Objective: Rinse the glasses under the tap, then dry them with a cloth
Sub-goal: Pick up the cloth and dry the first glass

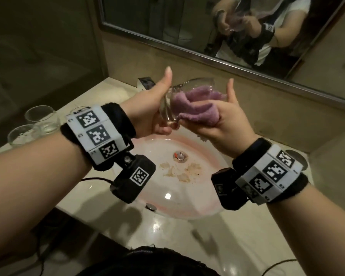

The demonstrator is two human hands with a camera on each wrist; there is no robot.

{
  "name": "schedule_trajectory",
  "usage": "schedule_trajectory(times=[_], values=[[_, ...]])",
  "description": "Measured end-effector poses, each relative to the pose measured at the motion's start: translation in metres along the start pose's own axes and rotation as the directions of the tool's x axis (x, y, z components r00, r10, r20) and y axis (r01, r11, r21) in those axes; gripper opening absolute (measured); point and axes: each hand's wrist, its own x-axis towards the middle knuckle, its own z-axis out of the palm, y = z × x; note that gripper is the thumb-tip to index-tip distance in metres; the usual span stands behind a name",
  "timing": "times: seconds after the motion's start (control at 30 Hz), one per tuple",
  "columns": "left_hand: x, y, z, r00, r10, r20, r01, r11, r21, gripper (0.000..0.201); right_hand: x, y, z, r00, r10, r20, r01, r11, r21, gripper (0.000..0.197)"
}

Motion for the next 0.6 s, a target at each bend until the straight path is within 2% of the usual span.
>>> schedule_trajectory(times=[0.1,0.17,0.27,0.37,0.47,0.53,0.57,0.6], values=[[-0.001,0.002,0.001,0.998,-0.058,0.039,0.061,0.994,-0.094,0.066,-0.003,-0.006,0.0,0.985,-0.171,0.01,0.171,0.984,-0.057,0.023],[-0.003,0.005,0.002,0.994,-0.089,0.067,0.097,0.987,-0.129,0.063,-0.002,-0.009,-0.004,0.964,-0.26,0.058,0.265,0.957,-0.117,0.032],[-0.005,0.008,0.002,0.991,-0.126,0.044,0.129,0.988,-0.086,0.059,-0.002,-0.008,-0.008,0.948,-0.252,0.195,0.296,0.923,-0.247,0.053],[-0.005,0.01,0.001,0.991,-0.125,-0.039,0.124,0.992,-0.04,0.052,-0.001,-0.01,-0.003,0.966,-0.16,0.201,0.213,0.936,-0.279,0.055],[-0.006,0.007,0.003,0.994,-0.091,-0.064,0.089,0.995,-0.04,0.053,0.007,-0.015,0.0,0.984,-0.059,0.168,0.095,0.972,-0.215,0.038],[-0.006,0.006,0.006,0.992,-0.022,-0.124,0.031,0.997,0.066,0.052,0.009,-0.015,-0.003,0.976,0.085,0.203,-0.09,0.996,0.018,0.018],[-0.005,0.005,0.007,0.986,0.028,-0.162,-0.008,0.993,0.117,0.049,0.008,-0.012,-0.004,0.963,0.123,0.239,-0.164,0.973,0.16,0.008],[-0.005,0.004,0.008,0.976,0.081,-0.202,-0.05,0.987,0.156,0.045,0.008,-0.01,-0.004,0.957,0.144,0.252,-0.207,0.946,0.247,0.008]])
